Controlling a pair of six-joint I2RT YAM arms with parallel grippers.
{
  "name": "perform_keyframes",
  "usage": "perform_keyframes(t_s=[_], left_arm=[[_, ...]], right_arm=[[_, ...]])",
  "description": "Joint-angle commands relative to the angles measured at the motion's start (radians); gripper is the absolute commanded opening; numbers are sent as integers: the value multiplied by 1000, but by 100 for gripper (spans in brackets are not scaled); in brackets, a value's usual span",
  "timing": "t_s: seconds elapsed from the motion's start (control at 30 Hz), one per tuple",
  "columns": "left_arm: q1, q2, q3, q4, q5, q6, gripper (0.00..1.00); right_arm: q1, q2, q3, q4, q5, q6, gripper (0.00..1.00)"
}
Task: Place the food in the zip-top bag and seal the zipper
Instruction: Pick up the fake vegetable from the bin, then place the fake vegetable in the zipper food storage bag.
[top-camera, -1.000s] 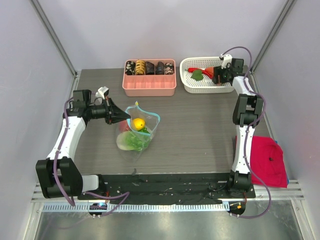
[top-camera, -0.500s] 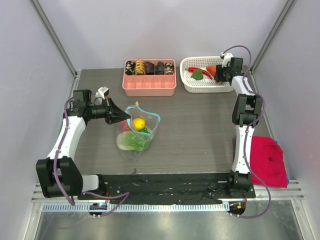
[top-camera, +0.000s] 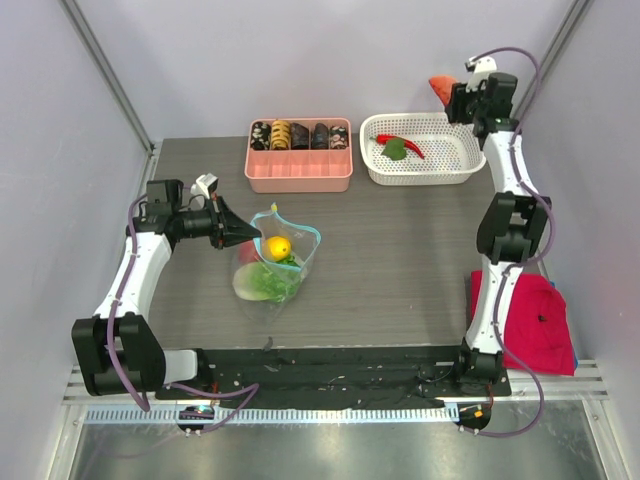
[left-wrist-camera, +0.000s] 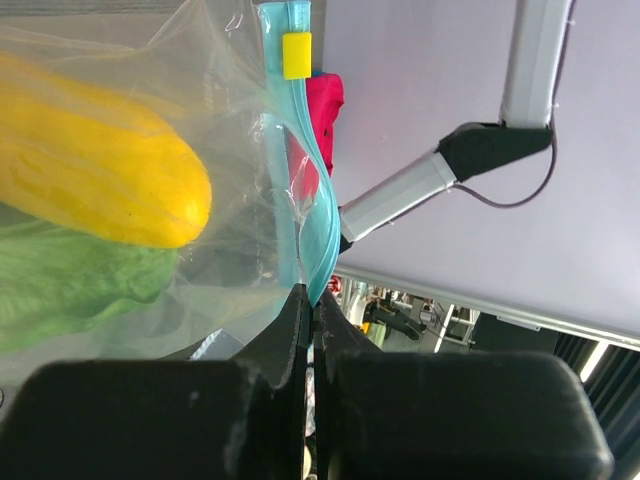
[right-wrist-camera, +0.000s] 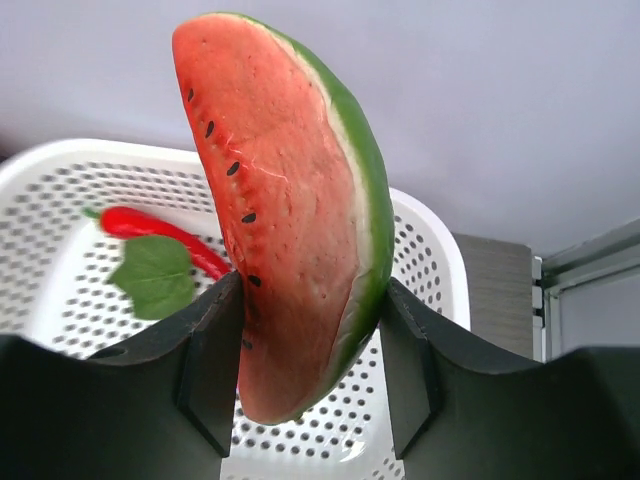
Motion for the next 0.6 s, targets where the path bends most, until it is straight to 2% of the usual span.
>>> perform_keyframes(t_s=[0.0,0.13,0.2,0.27,0.3,0.37,0.4,0.57], left_arm=[[-1,-25,37,-17,-3,32,0],[-1,-35,34,-19,-14,40,0],[1,-34,34,-20,-18,44,0],[-1,-34,35,-22,-18,47,0],[-1,-35,35,-25,-23,52,0],[-1,-36,40,-32,-23,58,0],[-1,-36,38,-32,-23,58,0],[-4,-54,35,-36,-20,72,0]], right_arm=[[11,-223,-50,-116,-193,39,1],[70,-412,-156,-324,-337,-1,1],[160,-536,-239,-464,-360,-111,1],[243,-614,-294,-560,-347,-222,1],[326,-685,-349,-632,-322,-313,1],[405,-756,-432,-700,-285,-384,1],[487,-811,-455,-717,-241,-435,1],[675,-839,-492,-790,-127,-454,1]])
